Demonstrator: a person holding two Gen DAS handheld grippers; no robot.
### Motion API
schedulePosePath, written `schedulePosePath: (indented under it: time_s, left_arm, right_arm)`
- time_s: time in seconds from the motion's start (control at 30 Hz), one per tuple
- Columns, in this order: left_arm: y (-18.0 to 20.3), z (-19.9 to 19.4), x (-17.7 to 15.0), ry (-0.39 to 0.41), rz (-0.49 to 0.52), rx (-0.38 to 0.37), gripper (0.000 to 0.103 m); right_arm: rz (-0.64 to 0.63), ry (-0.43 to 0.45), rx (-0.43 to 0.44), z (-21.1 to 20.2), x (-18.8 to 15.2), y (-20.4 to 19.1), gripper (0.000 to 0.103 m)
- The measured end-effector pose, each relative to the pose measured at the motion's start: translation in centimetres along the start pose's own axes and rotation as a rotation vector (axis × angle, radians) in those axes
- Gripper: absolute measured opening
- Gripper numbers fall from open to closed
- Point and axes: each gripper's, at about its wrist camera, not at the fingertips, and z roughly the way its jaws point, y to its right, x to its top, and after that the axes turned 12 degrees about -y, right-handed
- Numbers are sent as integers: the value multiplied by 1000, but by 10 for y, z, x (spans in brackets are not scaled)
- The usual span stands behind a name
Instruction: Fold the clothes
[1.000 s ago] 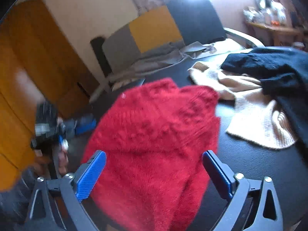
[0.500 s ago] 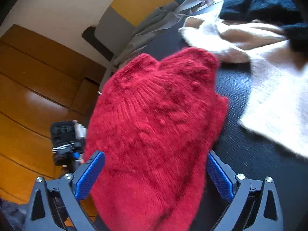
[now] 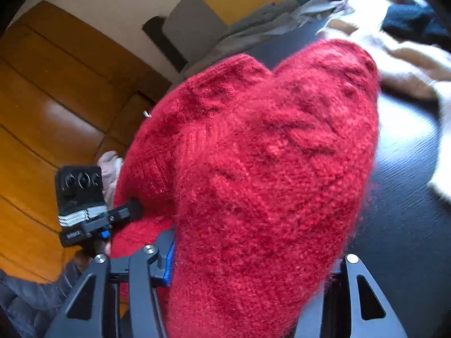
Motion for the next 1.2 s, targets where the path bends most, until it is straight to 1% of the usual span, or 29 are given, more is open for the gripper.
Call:
schedulePosePath:
  time_s: [0.03,0.13,0.2,0.27,0.37,0.4,0.47,0.57,0.63,0.7,0.73,0.8,0.83,0.87,0.9,0.93,0.97,1.0,1.03,1.07,1.13,1.2]
  left_arm:
    - [-1,-14,-9,21,-8,10,41]
    - [-7,-72,-39,120,-29,49,41]
    - [-10,-108,-52,190,-36,80,41]
    - [-11,-155,-67,289,-40,138,41]
    - [-14,-231,-86,461,-52,223,41]
    - [-15,-256,-91,518,-50,260,41]
    - [-17,-301,-98,618,-46,320,41]
    - [-31,-376,-111,772,-65,376,41]
    - [-48,-407,-112,827,-118,407,41]
    - [-65,-437,-113,877,-175,438,42]
    - [-87,-446,-113,882,-250,463,42]
    - [-143,-444,-114,817,-435,506,42]
    - [-171,-442,-114,779,-528,525,41]
    - [-195,-434,-116,734,-608,572,41]
    - [-215,-425,-121,705,-660,609,42]
    - [-224,-418,-129,729,-671,604,43]
    - [-219,-415,-132,742,-648,616,43]
    - [-212,-412,-133,751,-618,634,44]
    - [-207,-409,-131,747,-602,662,45]
    - [-204,-406,-128,745,-595,670,47]
    - [-200,-406,-125,741,-591,658,50]
    - [-191,-413,-126,733,-596,676,53]
  right_arm:
    - [-15,-16,18,8,-2,-9,53]
    - [-76,-78,85,40,1,-48,52]
    - [-146,-124,129,67,9,-86,51]
    - [-226,-174,180,97,21,-131,51]
    - [-373,-230,253,141,48,-215,51]
    - [-414,-238,274,152,56,-239,51]
    - [-523,-249,308,173,74,-299,51]
    - [-694,-250,351,203,106,-400,51]
    - [-787,-248,370,221,124,-457,51]
    - [-843,-265,379,243,141,-502,51]
    - [-861,-284,363,260,147,-518,51]
    - [-891,-326,317,295,157,-545,51]
    - [-885,-367,267,323,159,-548,51]
    - [-872,-415,209,353,161,-548,51]
    - [-857,-455,126,384,161,-543,51]
    - [-836,-485,94,407,160,-534,52]
    - [-813,-512,80,427,158,-525,58]
    - [-772,-508,127,434,160,-516,61]
    - [-725,-493,192,436,162,-507,62]
    - [-714,-488,215,437,162,-503,62]
    - [-722,-485,219,434,164,-502,62]
    - [-743,-481,191,428,169,-507,64]
